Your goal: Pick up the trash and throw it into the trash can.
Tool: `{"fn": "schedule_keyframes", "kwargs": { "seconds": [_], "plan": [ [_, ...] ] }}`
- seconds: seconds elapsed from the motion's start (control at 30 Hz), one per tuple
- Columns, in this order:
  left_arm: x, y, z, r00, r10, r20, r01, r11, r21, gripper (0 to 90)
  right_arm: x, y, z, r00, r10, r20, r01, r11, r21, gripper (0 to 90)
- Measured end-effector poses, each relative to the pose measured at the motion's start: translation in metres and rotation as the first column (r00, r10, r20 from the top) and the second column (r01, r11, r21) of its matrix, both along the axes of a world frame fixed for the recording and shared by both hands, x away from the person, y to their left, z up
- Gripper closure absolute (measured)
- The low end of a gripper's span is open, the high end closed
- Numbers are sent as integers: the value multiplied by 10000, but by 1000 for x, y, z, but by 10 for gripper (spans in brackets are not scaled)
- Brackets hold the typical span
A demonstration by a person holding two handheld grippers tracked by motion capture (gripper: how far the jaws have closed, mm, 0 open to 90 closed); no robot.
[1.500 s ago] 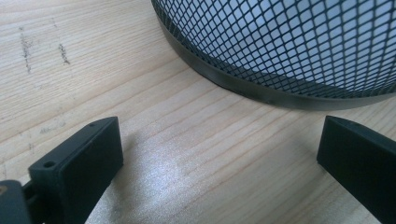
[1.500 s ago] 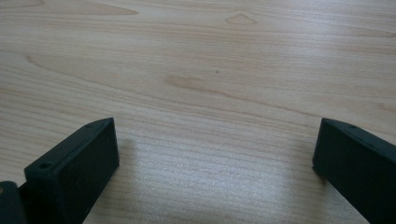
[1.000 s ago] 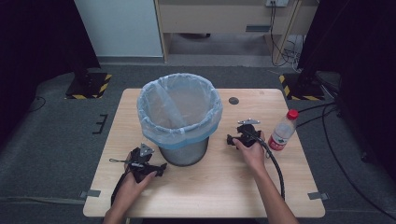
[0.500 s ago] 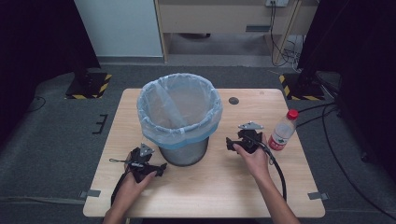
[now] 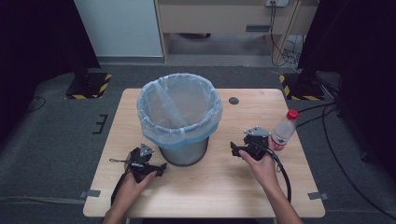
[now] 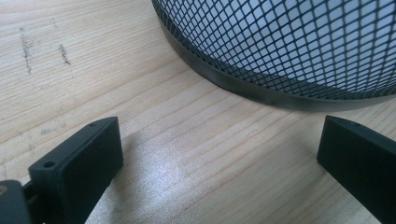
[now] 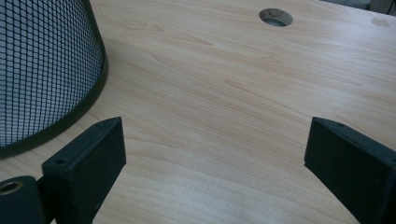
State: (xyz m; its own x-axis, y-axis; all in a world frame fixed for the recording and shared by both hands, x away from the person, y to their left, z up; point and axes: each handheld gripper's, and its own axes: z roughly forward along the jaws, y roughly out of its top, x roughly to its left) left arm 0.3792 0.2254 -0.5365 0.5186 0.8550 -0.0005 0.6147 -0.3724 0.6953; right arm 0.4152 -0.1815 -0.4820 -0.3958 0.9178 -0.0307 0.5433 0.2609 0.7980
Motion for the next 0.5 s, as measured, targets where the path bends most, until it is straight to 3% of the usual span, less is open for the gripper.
{"fn": "schedule_keyframes", "kwargs": {
  "seconds": [0.5],
  "plan": [
    [0,0,0,10000,-1,-1,1,10000,1,0,-29,-37,7,9995,-71,304,65,9998,188,77]
  ]
}}
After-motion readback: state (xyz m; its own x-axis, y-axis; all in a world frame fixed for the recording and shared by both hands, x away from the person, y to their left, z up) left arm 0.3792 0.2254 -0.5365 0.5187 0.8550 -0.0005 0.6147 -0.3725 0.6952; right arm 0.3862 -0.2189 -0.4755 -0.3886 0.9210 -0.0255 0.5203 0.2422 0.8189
